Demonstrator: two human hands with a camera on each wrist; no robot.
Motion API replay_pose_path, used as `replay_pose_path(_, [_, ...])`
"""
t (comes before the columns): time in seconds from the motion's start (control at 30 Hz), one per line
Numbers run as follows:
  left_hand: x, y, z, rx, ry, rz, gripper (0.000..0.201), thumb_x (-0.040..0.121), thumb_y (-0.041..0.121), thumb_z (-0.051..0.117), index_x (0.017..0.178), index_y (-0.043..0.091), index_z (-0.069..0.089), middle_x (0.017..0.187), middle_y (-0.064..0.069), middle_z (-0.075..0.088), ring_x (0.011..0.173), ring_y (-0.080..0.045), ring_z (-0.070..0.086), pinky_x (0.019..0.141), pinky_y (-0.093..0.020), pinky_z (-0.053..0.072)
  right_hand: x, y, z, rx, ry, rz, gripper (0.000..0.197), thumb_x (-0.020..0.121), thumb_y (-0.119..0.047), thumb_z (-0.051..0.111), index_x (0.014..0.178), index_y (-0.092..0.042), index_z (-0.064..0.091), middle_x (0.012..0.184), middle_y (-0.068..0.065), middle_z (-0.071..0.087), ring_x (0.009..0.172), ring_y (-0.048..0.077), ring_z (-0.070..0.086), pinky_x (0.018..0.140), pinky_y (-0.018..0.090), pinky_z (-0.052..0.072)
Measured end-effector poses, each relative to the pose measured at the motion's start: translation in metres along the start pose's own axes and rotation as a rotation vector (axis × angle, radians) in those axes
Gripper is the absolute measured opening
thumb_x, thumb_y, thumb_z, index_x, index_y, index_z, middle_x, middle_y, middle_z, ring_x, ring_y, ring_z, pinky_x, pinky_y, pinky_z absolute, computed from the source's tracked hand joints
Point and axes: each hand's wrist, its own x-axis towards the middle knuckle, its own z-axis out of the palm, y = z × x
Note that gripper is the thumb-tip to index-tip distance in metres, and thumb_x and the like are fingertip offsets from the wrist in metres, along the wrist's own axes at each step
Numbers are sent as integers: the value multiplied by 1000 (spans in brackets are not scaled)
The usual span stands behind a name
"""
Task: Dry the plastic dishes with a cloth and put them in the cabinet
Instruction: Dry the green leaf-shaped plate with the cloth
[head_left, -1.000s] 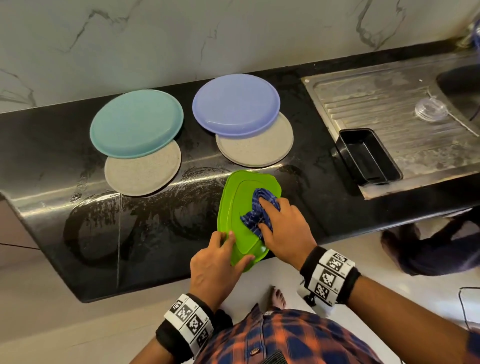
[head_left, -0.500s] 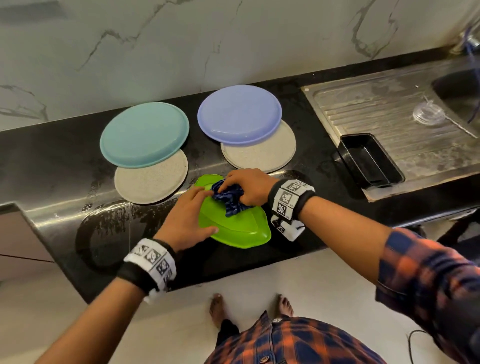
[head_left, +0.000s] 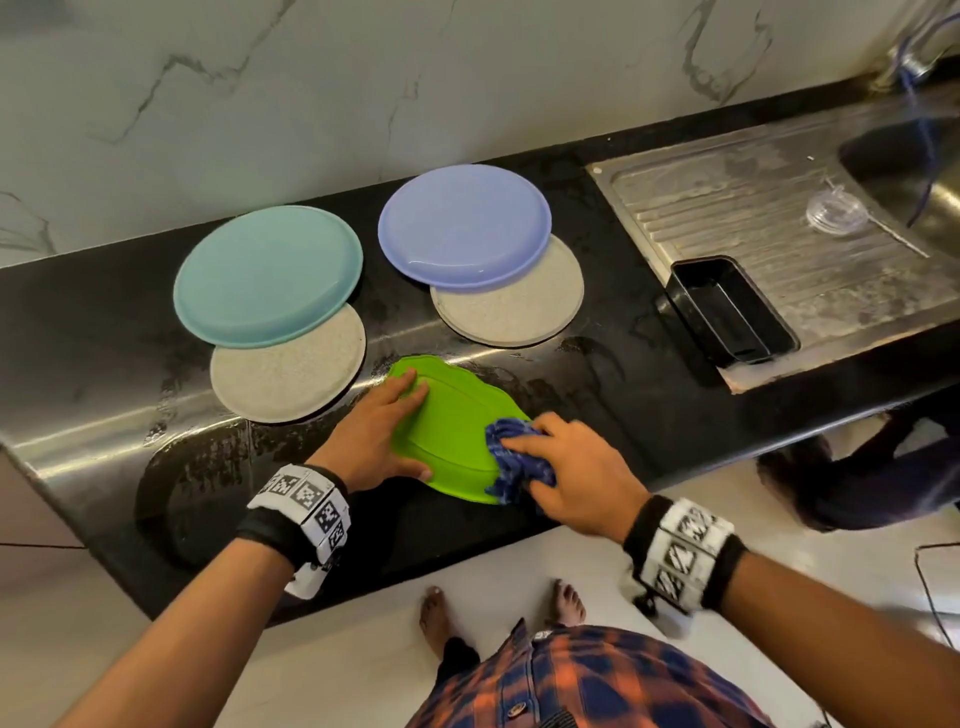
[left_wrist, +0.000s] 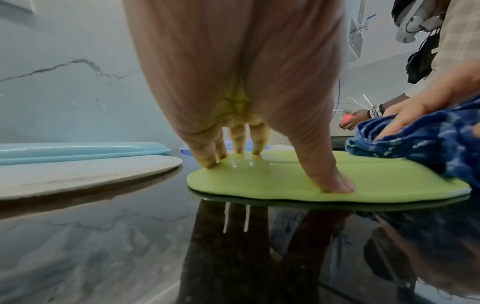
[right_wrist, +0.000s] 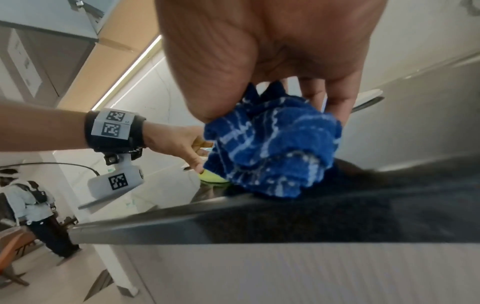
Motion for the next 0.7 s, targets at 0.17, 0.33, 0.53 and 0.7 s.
replay_pose_path(0.17, [1,0,0,-8,7,-13,124,53,47,93,155,19,28,164,1,15,151,-19,15,121,-28,9,8,-11,-3,-4,2,50,52,83,-33,52,134,-39,59,125,-6,51,102,24,51,84,38,50])
replay_pose_path(0.33, [1,-1,0,-36,17,-20,126,50,46,95,154,18,30,164,0,18,150,-20,19,121,-28,11,73,-13,-14,59,-53,68,53,77,-25,62,128,-39,65,118,-1,57,108,30,58,93,38,49])
replay_pose_path(0.53, [5,-1,0,-7,-4,-48,128,48,49,95,155,20,30,164,-1,17,149,-25,20,122,-36,15,65,-16,-10,43,-44,65,53,82,-34,57,135,-39,58,120,-1,55,104,31,57,90,40,49])
replay_pose_path(0.7, [4,-1,0,-24,3,-50,131,47,50,95,155,21,28,164,2,18,149,-22,20,123,-37,16,-5,-5,3,-1,-7,77,52,87,-39,55,139,-40,52,121,-9,49,98,20,48,83,35,47])
